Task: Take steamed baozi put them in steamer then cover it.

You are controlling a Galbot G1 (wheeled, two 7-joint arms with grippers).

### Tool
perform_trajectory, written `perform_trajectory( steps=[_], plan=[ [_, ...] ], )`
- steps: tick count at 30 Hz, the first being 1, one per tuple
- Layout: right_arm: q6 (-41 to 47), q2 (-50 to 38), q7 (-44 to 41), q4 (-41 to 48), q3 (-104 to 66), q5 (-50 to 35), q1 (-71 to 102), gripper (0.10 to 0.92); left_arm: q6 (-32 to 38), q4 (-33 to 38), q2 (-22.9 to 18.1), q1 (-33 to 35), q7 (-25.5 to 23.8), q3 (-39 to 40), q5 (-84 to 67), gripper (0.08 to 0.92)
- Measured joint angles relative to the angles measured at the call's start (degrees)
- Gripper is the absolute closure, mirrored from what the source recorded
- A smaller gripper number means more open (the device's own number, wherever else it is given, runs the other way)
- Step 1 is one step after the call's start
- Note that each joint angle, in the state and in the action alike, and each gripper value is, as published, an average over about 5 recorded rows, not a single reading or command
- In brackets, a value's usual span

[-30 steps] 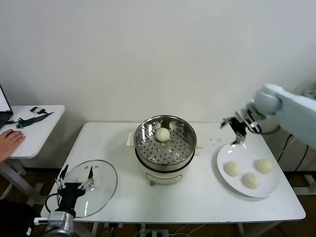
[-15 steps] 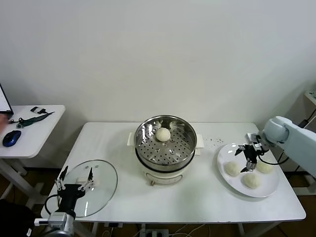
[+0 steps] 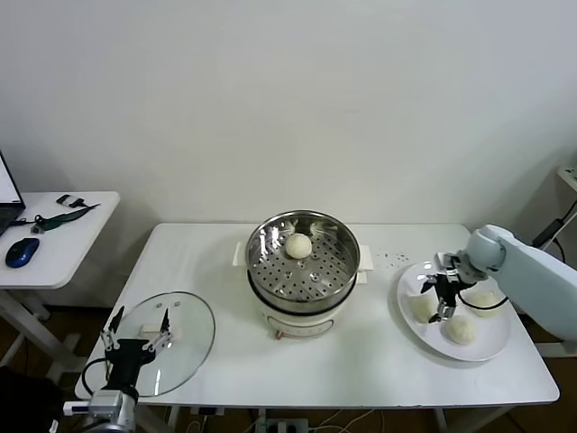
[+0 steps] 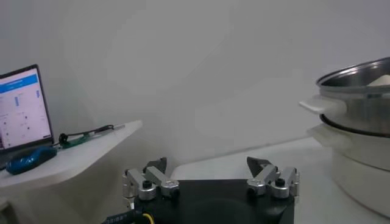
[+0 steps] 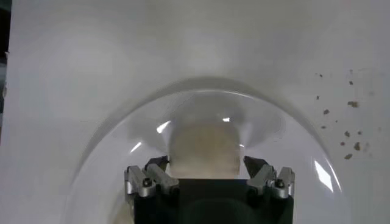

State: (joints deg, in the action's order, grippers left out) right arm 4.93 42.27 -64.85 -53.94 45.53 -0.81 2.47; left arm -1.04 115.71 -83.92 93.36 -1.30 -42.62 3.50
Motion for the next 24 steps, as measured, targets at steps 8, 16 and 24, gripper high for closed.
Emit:
perform_trajectory(
  steps=[8,16,24],
  plan=[
    [-0.15,0.56,-0.42,0.93,-0.29,0.22,0.06,0.313,-0.01,0.06,0.0,-0.19,0.0,0.03,0.03,0.177],
    [-0.28,-0.47,-0.5,0.13,0.7,-1.7,-1.83,0.352,0.03,0.34,0.01,0.09,0.05,0.0,0.03,0.177],
    [-0.12,-0.26,-1.07,-0.58,9.16,-8.1,-13.54,0.355,0.1,0.93,0.12,0.39,-0.01,0.39,-0.01,0.177]
  ],
)
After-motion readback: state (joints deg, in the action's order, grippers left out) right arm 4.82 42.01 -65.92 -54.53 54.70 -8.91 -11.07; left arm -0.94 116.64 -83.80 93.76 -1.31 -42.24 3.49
